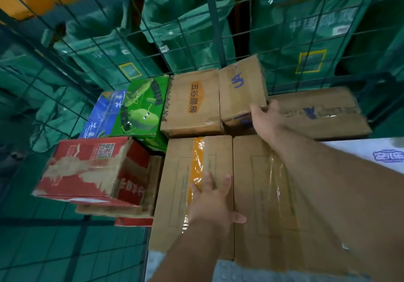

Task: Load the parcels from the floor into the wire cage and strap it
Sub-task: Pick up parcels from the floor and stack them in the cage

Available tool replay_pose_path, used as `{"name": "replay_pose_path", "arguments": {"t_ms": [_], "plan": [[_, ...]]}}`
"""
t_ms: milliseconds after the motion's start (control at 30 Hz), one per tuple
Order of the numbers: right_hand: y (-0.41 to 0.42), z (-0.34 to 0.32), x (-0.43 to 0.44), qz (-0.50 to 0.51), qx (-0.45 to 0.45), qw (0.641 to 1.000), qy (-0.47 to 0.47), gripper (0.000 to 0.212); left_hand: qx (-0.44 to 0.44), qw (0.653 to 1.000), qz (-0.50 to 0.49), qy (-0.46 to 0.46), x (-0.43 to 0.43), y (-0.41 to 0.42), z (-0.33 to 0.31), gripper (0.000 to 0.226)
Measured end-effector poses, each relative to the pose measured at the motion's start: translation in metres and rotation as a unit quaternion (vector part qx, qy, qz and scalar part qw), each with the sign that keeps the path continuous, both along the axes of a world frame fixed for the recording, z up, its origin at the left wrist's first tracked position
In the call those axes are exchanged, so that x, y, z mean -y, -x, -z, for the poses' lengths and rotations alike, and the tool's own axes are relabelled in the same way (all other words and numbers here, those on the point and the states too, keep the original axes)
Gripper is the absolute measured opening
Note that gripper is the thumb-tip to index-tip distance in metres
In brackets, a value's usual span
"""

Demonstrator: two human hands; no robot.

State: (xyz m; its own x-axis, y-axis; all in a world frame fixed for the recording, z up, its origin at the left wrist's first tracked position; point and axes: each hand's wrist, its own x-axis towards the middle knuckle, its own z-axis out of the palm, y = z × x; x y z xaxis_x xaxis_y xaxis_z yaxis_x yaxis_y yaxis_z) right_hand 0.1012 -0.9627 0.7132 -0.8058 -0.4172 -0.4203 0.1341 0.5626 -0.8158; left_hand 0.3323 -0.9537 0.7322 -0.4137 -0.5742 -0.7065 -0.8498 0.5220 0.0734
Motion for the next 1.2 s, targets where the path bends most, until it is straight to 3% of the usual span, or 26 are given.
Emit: {"name": "replay_pose_path", "arguments": {"t_ms": [133, 267, 433, 600, 667, 733, 867, 933, 1000, 1067, 1133, 1200], "plan": [[0.008, 0.006, 0.0, -0.082, -0.047, 0.979, -0.181, 0.059, 0.001, 1.0, 0.004, -0.002, -0.001, 0.001, -0.001, 0.116], [0.014, 0.019, 0.005, -0.098, -0.107, 0.963, -0.226, 0.068, -0.001, 1.0, 0.009, -0.011, 0.0, 0.0, -0.003, 0.114], [0.001, -0.01, 0.0, -0.125, -0.173, 0.932, -0.293, 0.091, 0.006, 1.0, -0.003, -0.015, 0.003, 0.003, -0.003, 0.115], [-0.085, -0.029, -0.086, -0.162, -0.282, 0.932, -0.161, 0.057, -0.016, 1.0, -0.004, -0.016, -0.002, 0.003, -0.006, 0.112], [-0.134, -0.033, -0.146, -0.183, -0.319, 0.913, -0.176, 0.05, -0.028, 1.0, -0.001, -0.009, -0.005, -0.001, -0.014, 0.108], [-0.191, -0.028, -0.206, -0.125, -0.329, 0.914, -0.205, 0.045, -0.03, 0.999, 0.029, -0.006, -0.019, -0.012, -0.023, 0.099], [-0.281, -0.017, -0.311, 0.029, -0.207, 0.965, -0.157, 0.033, -0.142, 0.983, 0.106, 0.047, -0.08, -0.055, -0.039, 0.067], [-0.315, -0.039, -0.355, 0.103, -0.103, 0.978, -0.148, 0.042, -0.208, 0.969, 0.134, 0.017, -0.129, -0.084, -0.046, 0.056], [-0.35, -0.057, -0.401, 0.145, -0.001, 0.973, -0.18, 0.027, -0.257, 0.949, 0.174, -0.06, -0.182, -0.111, -0.046, 0.049], [-0.384, -0.067, -0.441, 0.175, 0.089, 0.956, -0.217, 0.004, -0.247, 0.932, 0.195, -0.18, -0.231, -0.131, -0.052, 0.026], [-0.422, -0.072, -0.481, 0.16, 0.121, 0.948, -0.247, 0.011, -0.208, 0.906, 0.264, -0.257, -0.279, -0.146, -0.053, 0.008], [-0.453, -0.076, -0.515, 0.167, 0.129, 0.939, -0.27, 0.02, -0.168, 0.871, 0.353, -0.298, -0.32, -0.159, -0.054, 0.008]]}}
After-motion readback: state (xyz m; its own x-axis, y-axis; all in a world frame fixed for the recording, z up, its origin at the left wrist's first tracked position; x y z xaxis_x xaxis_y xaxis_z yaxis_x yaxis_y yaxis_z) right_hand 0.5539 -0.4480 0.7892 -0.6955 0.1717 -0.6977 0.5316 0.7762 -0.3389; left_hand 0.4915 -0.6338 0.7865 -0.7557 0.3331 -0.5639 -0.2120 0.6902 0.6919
